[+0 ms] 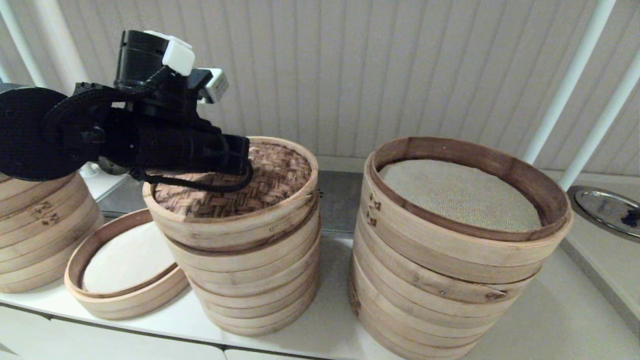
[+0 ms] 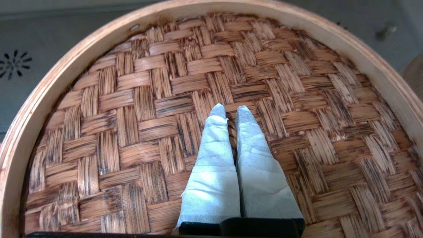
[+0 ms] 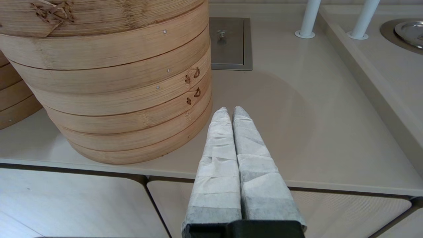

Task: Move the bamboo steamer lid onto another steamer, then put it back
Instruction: Pick up the steamer

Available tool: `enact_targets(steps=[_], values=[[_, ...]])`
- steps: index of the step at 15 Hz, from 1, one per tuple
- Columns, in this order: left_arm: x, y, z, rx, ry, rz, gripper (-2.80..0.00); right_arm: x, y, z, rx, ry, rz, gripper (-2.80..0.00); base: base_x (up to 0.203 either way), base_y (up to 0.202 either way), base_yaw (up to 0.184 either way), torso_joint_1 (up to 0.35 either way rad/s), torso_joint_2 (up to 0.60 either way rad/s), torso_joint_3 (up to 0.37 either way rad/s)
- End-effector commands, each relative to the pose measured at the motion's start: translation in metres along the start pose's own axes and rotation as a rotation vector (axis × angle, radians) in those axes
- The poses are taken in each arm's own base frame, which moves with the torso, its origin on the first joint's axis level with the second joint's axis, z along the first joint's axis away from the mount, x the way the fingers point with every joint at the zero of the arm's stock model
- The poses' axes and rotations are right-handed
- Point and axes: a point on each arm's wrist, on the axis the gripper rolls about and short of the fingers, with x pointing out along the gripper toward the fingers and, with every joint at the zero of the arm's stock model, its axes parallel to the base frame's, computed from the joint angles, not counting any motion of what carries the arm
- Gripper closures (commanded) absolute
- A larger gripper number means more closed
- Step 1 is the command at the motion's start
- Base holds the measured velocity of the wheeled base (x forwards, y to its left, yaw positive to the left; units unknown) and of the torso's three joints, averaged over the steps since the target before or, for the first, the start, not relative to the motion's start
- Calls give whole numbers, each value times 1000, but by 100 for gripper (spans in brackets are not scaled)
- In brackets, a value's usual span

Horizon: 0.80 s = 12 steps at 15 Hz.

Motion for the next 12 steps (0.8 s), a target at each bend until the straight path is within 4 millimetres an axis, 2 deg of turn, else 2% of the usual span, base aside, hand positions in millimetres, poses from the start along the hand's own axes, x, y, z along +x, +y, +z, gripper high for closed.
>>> enact_targets(steps=[1, 12], values=[[-2, 0, 3, -4, -14, 1, 0, 0, 0, 0, 0, 1, 0, 0, 0, 0, 0, 0, 0, 0], [-18, 16, 11, -22, -54, 75, 0, 0, 0, 0, 0, 1, 0, 0, 0, 0, 0, 0, 0, 0]])
